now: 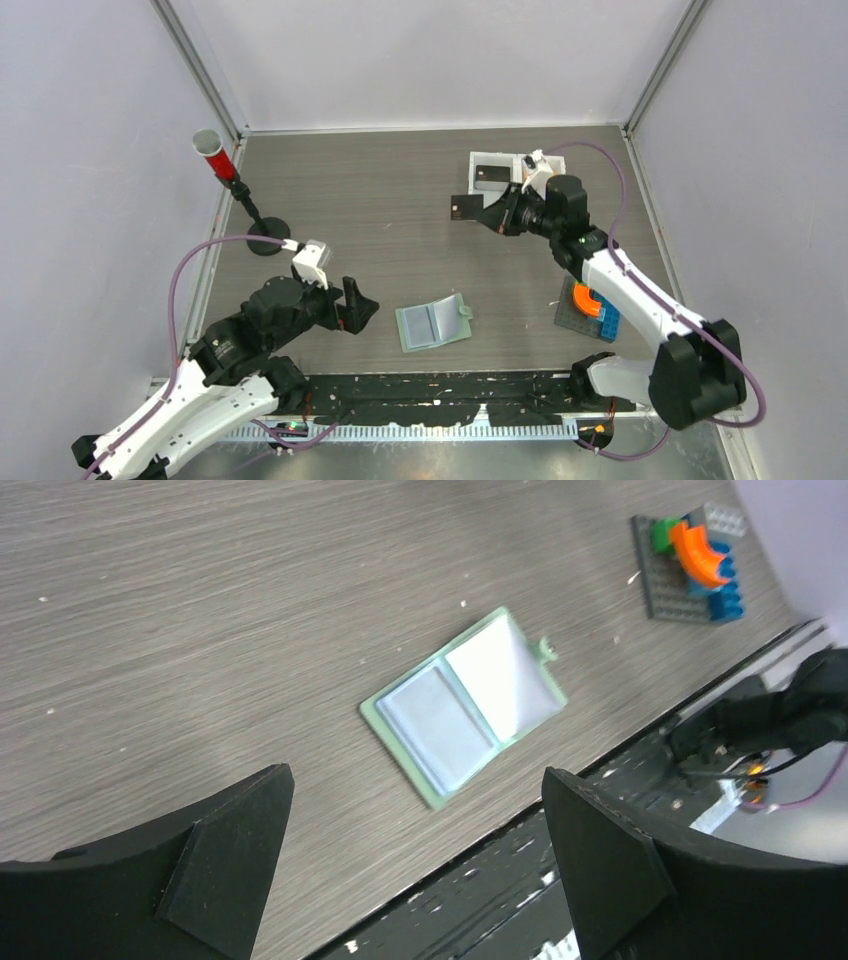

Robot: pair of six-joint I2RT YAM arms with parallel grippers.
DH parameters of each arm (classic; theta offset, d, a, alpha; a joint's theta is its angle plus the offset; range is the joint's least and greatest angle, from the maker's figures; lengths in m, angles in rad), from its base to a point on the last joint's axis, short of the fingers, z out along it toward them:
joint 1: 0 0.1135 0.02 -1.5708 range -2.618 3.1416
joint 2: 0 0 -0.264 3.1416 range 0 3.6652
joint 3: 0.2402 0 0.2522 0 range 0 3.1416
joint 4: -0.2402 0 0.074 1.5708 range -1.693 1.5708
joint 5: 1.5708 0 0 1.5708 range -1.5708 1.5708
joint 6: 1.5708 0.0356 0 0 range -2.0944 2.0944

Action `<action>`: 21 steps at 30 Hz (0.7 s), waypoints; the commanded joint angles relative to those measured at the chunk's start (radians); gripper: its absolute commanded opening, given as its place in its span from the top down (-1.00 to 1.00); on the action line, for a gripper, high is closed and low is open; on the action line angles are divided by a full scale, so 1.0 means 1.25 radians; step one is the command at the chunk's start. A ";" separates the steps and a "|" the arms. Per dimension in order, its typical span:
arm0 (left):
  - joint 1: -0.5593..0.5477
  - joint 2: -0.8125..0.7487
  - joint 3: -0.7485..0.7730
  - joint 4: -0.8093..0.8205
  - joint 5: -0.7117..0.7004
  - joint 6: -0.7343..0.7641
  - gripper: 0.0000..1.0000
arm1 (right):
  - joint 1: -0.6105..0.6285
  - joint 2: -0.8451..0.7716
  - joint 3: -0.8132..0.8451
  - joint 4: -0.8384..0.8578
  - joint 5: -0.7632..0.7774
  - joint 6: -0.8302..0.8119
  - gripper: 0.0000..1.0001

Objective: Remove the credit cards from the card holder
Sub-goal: Place the credit card in the storage box.

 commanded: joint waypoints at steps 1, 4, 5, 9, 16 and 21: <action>-0.003 -0.014 0.026 -0.090 -0.009 0.083 -0.99 | -0.063 0.101 0.112 -0.077 -0.006 -0.071 0.89; -0.003 -0.016 0.028 -0.088 0.029 0.088 -0.99 | -0.099 0.207 0.205 -0.114 -0.001 -0.095 0.89; -0.003 -0.012 0.037 -0.107 0.031 0.090 -0.99 | -0.103 0.228 0.226 -0.142 0.006 -0.103 0.90; -0.003 0.008 0.077 -0.166 0.028 0.123 -0.99 | -0.129 0.356 0.360 -0.205 0.021 -0.138 0.90; -0.003 -0.018 0.071 -0.160 0.034 0.133 -0.99 | -0.176 0.481 0.473 -0.250 0.035 -0.143 0.90; -0.003 -0.054 0.057 -0.145 0.033 0.133 -0.99 | -0.204 0.566 0.568 -0.289 0.032 -0.128 0.90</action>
